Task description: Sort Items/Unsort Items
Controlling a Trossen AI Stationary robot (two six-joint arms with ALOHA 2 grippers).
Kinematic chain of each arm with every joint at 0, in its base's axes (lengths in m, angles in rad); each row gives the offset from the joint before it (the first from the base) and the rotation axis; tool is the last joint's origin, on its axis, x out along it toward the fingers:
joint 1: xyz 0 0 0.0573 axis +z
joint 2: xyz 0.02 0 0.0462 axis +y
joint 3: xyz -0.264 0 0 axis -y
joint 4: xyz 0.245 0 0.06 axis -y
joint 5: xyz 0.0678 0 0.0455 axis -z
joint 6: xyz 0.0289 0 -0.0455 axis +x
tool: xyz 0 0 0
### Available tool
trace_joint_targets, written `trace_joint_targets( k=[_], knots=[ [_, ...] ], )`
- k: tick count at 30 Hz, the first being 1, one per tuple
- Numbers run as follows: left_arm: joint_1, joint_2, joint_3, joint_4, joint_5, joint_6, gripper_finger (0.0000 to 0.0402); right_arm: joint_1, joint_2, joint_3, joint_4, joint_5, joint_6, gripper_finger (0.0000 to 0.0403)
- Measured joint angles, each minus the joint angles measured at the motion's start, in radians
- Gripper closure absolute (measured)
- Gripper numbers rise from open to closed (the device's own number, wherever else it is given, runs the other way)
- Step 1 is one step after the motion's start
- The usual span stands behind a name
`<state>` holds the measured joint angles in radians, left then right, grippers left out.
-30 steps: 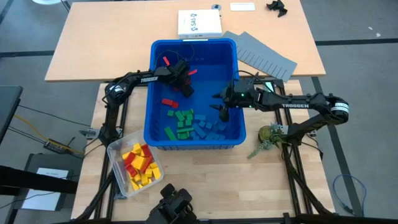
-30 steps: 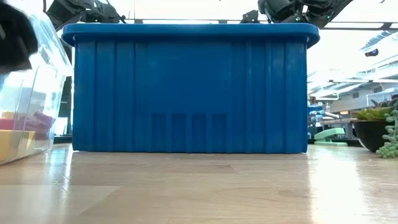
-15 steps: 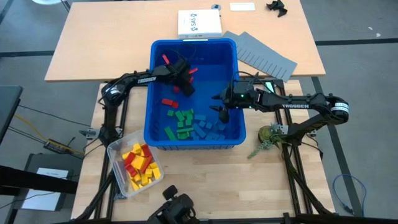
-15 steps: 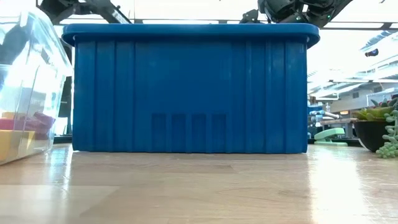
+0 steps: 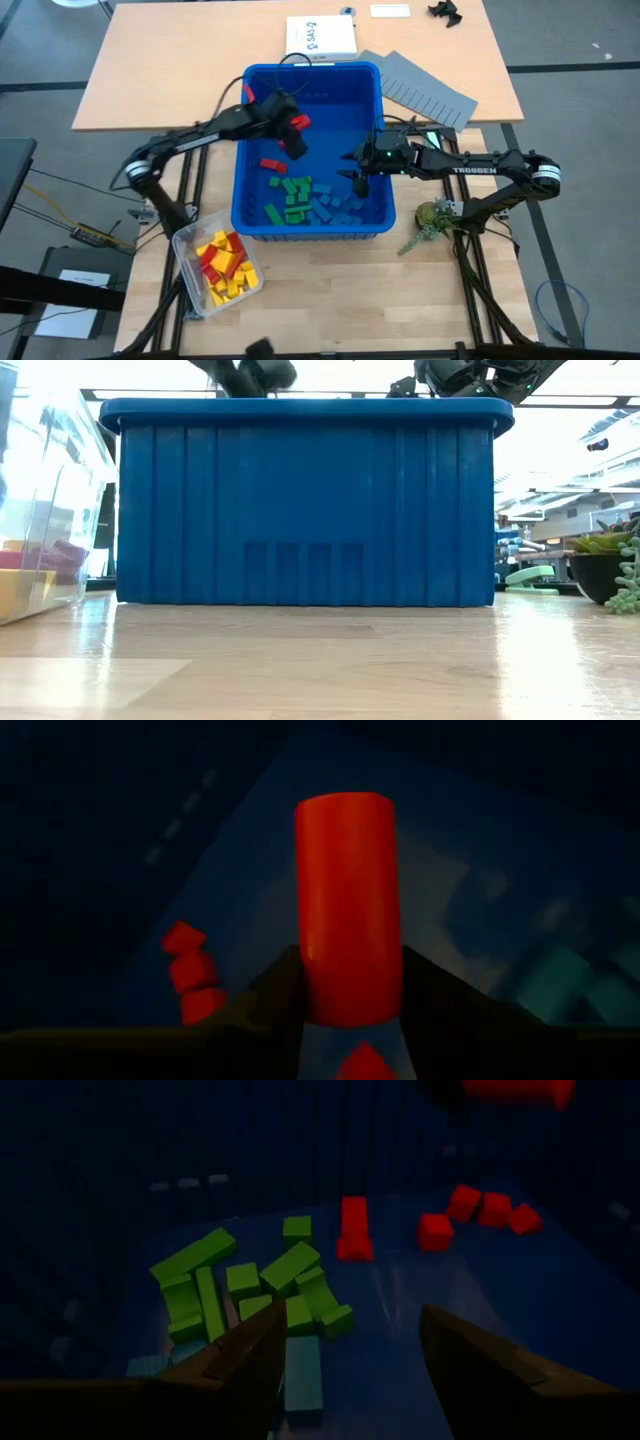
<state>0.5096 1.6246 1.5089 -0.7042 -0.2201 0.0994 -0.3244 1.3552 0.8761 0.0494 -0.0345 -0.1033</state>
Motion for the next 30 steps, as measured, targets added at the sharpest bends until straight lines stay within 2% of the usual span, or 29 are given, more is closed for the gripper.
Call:
trace_joint_targets(
  k=[5, 12, 18, 21, 30],
  knots=[
    [-0.122, -0.171, -0.004, -0.145, -0.1, -0.071, 0.0265, 0.0, 0.0, 0.0, 0.0, 0.0, -0.005, 0.0174],
    [-0.289, -0.369, -0.008, -0.331, -0.116, -0.251, 0.0265, 0.0, 0.0, 0.0, 0.001, 0.0, -0.003, 0.0174],
    [-0.44, -0.478, -0.015, -0.532, -0.123, -0.487, 0.0265, 0.001, 0.0, 0.0, 0.008, 0.0, -0.001, 0.0174],
    [-0.532, -0.53, -0.065, -0.584, -0.123, -0.606, 0.0265, 0.001, 0.0, 0.001, 0.033, 0.0, 0.008, 0.0174],
    [-0.866, -0.668, -0.295, -0.572, -0.1, -1.008, 0.0265, 0.001, 0.0, 0.001, 0.056, 0.0, 0.024, 0.0174]
  ],
)
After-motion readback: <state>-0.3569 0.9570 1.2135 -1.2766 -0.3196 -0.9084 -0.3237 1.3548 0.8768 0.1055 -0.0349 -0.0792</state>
